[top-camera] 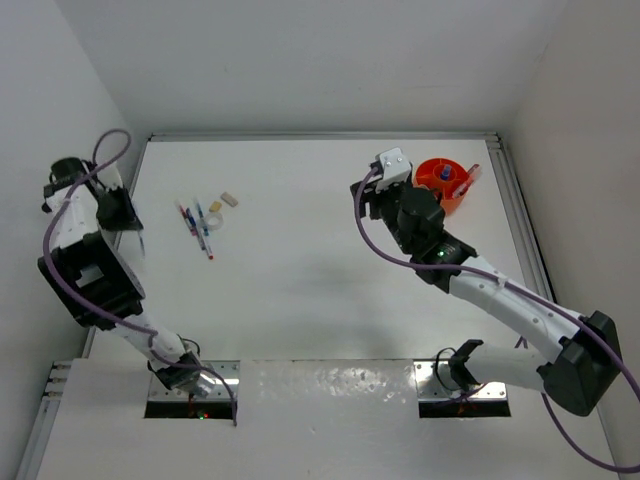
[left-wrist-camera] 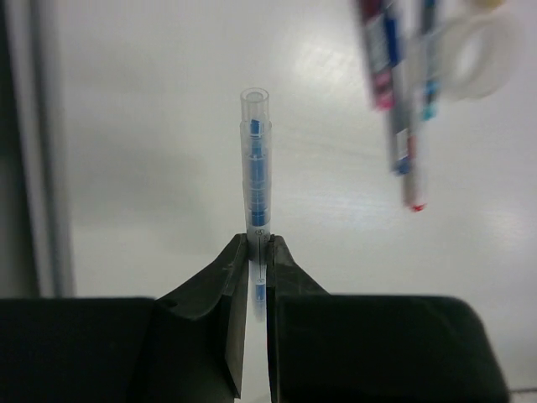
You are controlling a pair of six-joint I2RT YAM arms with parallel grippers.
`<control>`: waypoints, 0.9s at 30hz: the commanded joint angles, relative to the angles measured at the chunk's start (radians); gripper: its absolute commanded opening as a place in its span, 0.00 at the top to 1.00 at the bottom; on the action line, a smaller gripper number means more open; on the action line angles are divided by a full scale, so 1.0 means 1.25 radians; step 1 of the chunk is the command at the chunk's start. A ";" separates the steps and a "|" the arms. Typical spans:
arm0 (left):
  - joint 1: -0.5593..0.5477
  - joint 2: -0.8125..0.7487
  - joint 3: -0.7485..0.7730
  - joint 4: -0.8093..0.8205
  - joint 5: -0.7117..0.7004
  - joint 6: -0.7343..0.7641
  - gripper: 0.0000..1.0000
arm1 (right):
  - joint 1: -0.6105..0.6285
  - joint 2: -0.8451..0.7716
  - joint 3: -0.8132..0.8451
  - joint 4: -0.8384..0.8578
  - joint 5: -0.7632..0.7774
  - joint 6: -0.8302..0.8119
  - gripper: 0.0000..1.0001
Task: Sort the stationery into containers
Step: Pick up the pen from the corner of the board, then place the pen in the storage box.
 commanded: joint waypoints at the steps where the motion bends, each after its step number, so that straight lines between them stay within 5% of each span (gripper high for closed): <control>1: -0.036 -0.128 0.119 0.002 0.112 0.031 1.00 | -0.009 -0.013 0.019 -0.030 -0.136 0.023 0.30; 7: -0.202 -0.230 0.182 0.040 0.229 0.092 1.00 | -0.068 0.008 0.105 -0.094 -0.354 0.095 0.29; 12: -0.293 -0.334 0.070 0.106 0.541 0.171 1.00 | -0.094 0.009 0.126 -0.021 -0.472 0.128 0.30; 19: -0.502 -0.345 0.042 0.186 0.539 0.058 1.00 | -0.051 0.080 0.140 0.194 -0.526 0.306 0.37; 27: -0.608 -0.359 0.021 0.273 0.508 -0.037 1.00 | 0.013 0.214 0.234 0.272 -0.541 0.414 0.40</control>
